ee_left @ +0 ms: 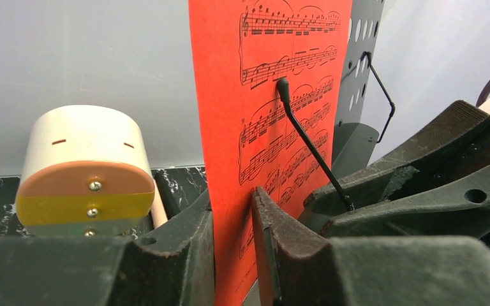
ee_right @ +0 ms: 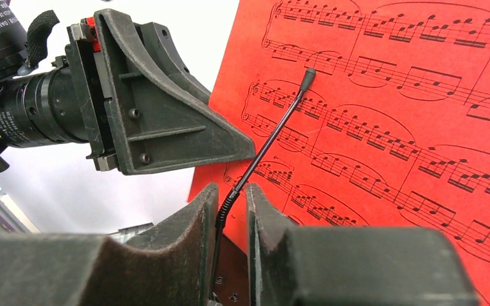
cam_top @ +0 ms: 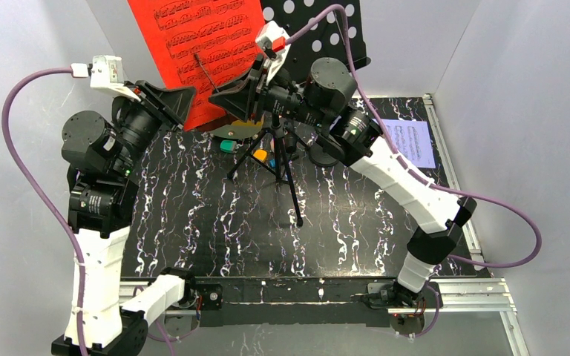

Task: Pack up the instrument practice props
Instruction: Pick up the sheet music from the music stand.

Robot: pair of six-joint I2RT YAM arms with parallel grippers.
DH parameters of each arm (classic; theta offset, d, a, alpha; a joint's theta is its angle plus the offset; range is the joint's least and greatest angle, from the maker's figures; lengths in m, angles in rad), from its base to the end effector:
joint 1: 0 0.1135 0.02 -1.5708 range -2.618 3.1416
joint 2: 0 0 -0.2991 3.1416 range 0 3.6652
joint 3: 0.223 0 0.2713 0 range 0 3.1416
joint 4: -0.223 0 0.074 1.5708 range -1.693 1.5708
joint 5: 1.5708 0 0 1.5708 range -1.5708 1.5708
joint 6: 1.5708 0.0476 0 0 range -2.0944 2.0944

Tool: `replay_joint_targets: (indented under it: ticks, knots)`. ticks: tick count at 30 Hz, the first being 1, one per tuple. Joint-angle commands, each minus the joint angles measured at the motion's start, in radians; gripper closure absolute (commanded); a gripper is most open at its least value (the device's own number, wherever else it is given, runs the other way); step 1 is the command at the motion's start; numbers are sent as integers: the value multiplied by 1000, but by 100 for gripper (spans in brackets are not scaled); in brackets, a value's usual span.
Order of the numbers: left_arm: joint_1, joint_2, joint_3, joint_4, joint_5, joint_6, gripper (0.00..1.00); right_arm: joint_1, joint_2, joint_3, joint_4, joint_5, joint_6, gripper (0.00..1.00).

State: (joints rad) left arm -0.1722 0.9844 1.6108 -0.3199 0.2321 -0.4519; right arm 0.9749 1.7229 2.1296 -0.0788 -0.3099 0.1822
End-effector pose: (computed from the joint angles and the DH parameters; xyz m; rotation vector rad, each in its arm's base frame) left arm 0.1443 -0.0362 0.6027 0.0235 1.3026 -0.6821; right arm 0.2111 0.3372 0.6073 -0.7757 1.1072 1.1813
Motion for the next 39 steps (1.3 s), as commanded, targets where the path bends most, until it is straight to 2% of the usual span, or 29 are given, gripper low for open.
replay_joint_targets:
  ticks: [1,5,8,13,20,23,30,34,39]
  knots:
    - [5,-23,-6,17,-13,14,80,2,-62,-43,113,61,-2,75]
    - [5,-35,-12,17,-28,15,85,2,-90,-97,146,97,-4,91]
    - [5,-40,-14,12,-31,17,87,3,-114,-142,184,118,-3,98]
    - [5,-59,-25,6,-51,19,88,4,-149,-204,230,163,-2,99]
    - [5,-77,-34,5,-52,14,73,1,-153,-220,241,187,-1,99]
    - [5,-71,-32,5,-36,11,72,2,-154,-224,241,190,-1,99]
    - [5,-77,-39,15,-18,6,86,3,-151,-230,244,199,1,99]
    - [5,-89,-38,12,-29,7,99,2,-157,-240,252,208,1,99]
    - [5,-125,-37,-42,-92,31,100,2,-165,-251,259,218,-2,99]
